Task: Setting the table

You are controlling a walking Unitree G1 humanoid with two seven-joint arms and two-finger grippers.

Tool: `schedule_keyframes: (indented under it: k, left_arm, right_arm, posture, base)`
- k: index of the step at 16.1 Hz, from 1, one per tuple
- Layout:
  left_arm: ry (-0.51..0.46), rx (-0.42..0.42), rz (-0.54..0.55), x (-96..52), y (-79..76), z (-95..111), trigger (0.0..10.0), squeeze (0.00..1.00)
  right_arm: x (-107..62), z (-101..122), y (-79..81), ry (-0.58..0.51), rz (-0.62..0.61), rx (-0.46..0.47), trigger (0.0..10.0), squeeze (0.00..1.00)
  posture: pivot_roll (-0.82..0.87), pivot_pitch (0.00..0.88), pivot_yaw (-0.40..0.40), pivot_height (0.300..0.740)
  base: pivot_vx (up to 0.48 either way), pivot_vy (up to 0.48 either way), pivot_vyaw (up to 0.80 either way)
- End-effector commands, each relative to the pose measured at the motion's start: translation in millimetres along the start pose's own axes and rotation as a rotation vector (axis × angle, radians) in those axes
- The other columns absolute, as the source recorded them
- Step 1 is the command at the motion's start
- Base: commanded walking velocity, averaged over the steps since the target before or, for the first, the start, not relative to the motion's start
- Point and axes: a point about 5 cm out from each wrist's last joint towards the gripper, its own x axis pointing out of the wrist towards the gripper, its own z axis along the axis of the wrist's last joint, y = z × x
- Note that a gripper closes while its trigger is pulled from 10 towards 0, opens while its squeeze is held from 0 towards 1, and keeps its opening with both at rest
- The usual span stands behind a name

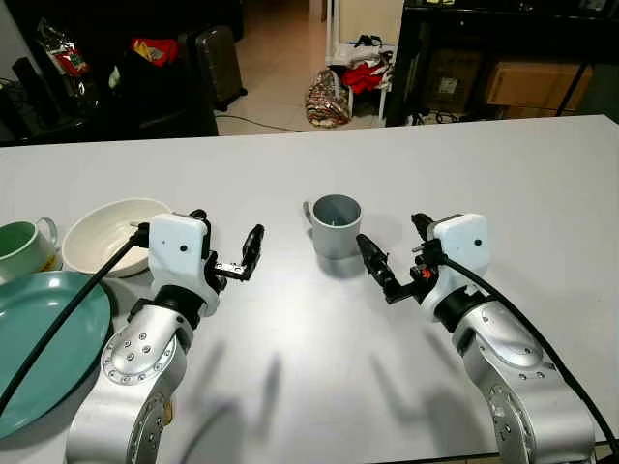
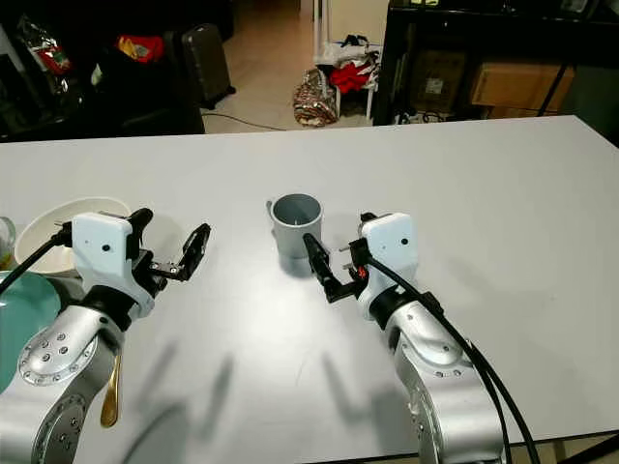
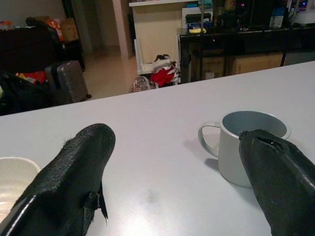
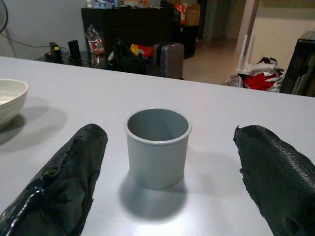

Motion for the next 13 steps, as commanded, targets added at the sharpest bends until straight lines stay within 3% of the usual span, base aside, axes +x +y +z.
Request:
schedule_keyframes:
  k: [1,13]
  left_arm:
    - [-0.010,0.005,-0.015,1.2,-0.9,3.7,10.0,0.00]
    - [-0.007,0.012,-0.025,1.9,-0.9,3.8,10.0,0.00]
  right_arm:
    - [1.4,-0.1,1.5,-0.002,0.008,0.007,10.0,0.00]
    - [3.9,-2.9,1.1,0.008,0.007,0.002,10.0,0.00]
  posture:
    - [-0.07,0.000,0.068,0.740]
    - [-0.06,0.000,0.064,0.740]
  base:
    - [-0.259,0.000,0.00]
    - [-0.257,0.000,0.00]
